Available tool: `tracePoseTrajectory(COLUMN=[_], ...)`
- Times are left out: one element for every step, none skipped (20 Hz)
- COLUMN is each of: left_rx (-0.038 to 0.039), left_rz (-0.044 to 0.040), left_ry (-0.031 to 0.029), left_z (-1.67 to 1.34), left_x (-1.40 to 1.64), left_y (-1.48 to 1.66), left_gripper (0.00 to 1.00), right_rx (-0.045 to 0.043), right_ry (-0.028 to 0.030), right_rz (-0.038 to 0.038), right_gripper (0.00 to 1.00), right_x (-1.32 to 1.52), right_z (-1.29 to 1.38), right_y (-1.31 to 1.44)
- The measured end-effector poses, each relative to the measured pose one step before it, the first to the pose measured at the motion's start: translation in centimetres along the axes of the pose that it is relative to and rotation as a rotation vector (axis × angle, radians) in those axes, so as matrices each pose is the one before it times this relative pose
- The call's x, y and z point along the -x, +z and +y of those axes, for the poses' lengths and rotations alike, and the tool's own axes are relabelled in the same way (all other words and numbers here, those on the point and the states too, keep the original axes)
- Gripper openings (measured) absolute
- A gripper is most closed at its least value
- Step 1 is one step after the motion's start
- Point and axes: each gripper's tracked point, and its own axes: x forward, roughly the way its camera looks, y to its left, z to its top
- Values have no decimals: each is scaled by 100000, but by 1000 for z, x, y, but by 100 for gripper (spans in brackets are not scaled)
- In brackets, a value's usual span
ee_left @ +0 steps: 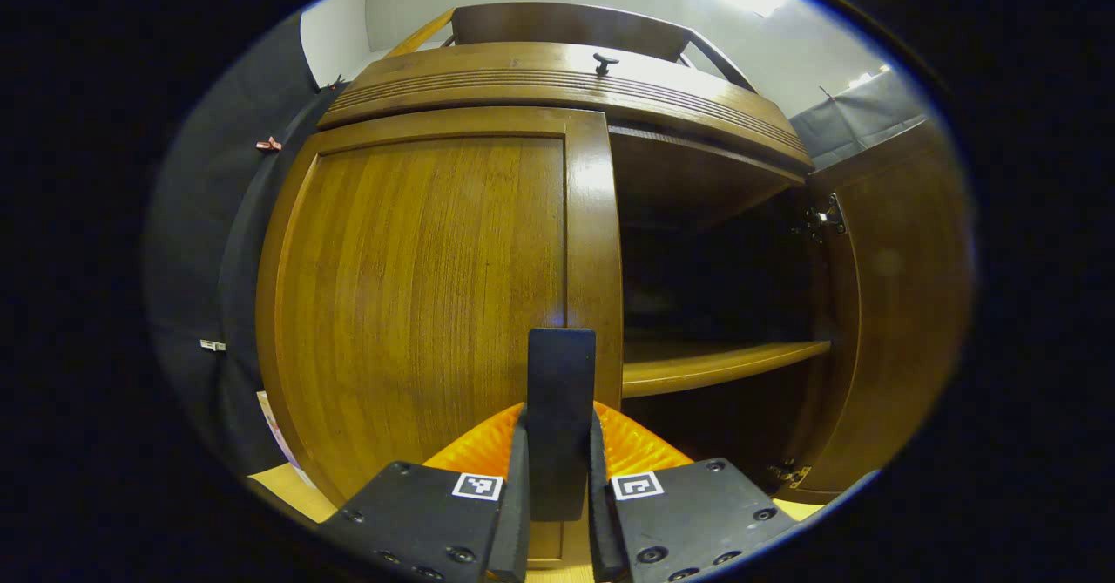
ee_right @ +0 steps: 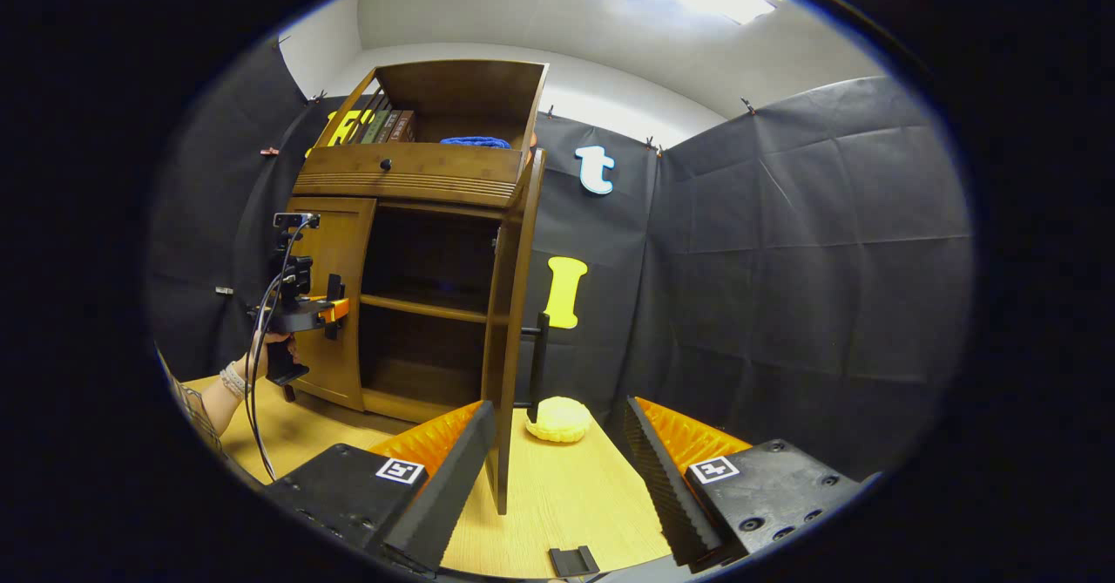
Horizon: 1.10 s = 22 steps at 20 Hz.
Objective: Open the right door of the double-door shoe cabinet with the right hand, and open the left door with the left hand.
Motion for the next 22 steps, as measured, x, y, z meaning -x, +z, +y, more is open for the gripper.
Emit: tracePoseTrajectory(left_rx=[929, 750, 1047, 719, 1267, 968, 1007, 826, 650, 497, 92, 140, 374, 325, 423, -169, -446, -485, -609, -384, -390, -590], left_rz=[497, 691, 477, 587, 529, 411, 447, 165, 158, 24, -114, 179, -78, 198, 156, -20, -262, -459, -263, -218, -339, -200], left_ry=[-767, -860, -985, -1238, -1469, -1308, -1593, -1508, -1608, -1163, -1212, -1038, -1016, -1117, -1177, -989, -920, -441, 55, 554, 984, 1357], left_z=[-11, -33, -32, 2, 102, 18, -105, 164, -23, 21, 104, 47, 92, 160, 176, 239, 243, 311, 631, 521, 639, 724], left_x=[282, 429, 579, 682, 865, 592, 603, 864, 854, 699, 824, 825, 874, 954, 1017, 905, 937, 1098, 1198, 745, 1239, 1170], left_y=[100, 50, 66, 3, -85, 130, -24, 187, 128, 46, 147, 191, 100, 165, -57, 222, 102, 211, 50, -160, 193, 187], left_gripper=[31, 31, 31, 31, 31, 31, 31, 31, 31, 31, 31, 31, 31, 31, 31, 31, 31, 31, 31, 31, 31, 31], right_rx=[68, -151, -360, -498, -527, -303, -55, 237, 362, 359, 241, 26, -52, -21, 75, 142, 162, -49, -369, -637, -945, -1036], right_ry=[-510, -329, -148, 108, 190, 503, 560, 579, 614, 645, 842, 849, 920, 1003, 1032, 933, 1174, 1684, 1724, 1871, 1944, 1935], right_rz=[-549, -572, -476, -459, -345, -291, -278, -308, -397, -296, -394, -628, -588, -472, -401, -307, -276, -743, -901, -720, -623, -383], right_gripper=[94, 94, 94, 94, 94, 94, 94, 94, 94, 94, 94, 94, 94, 94, 94, 94, 95, 94, 94, 95, 95, 94], right_x=[249, 179, 274, 235, 267, 206, 261, 174, 204, 144, 172, 137, 42, 30, 87, -33, 20, 50, -31, -191, -163, -215], right_z=[-176, -63, -18, 147, 141, 275, 362, 361, 367, 442, 376, 425, 598, 646, 627, 614, 496, 643, 776, 779, 761, 770], right_y=[201, 228, 134, 115, 156, 132, 56, 132, 170, 185, 96, 209, 185, 154, 72, 96, 3, 187, 143, 121, 63, 66])
